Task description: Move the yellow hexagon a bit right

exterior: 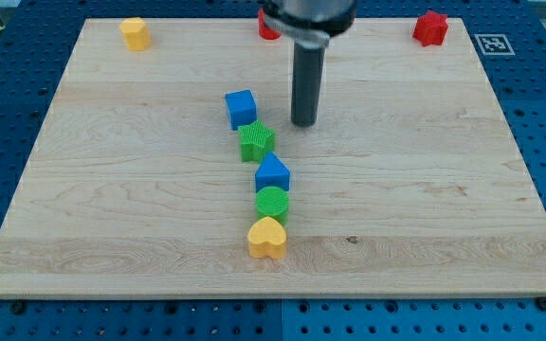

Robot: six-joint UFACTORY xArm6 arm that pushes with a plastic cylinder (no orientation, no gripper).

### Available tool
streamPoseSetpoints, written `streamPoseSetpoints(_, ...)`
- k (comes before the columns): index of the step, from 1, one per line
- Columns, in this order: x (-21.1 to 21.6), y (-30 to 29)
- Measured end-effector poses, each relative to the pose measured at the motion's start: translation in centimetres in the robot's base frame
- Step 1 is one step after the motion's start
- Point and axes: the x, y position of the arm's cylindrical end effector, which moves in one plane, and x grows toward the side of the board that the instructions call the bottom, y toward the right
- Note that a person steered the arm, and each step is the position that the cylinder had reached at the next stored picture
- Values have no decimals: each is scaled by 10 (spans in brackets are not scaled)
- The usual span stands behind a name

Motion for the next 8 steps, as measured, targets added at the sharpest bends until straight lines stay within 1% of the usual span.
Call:
streamPoseSetpoints(1, -50, -2)
streamPoseSetpoints(2, -67, -56)
streamPoseSetpoints(3, -67, -131)
streamPoseSetpoints(4, -85, -205)
streamPoseSetpoints(5, -129, -297)
streamPoseSetpoints(6, -148, -338)
streamPoseSetpoints(7, -173, -328)
streamPoseSetpoints(8, -169, -301)
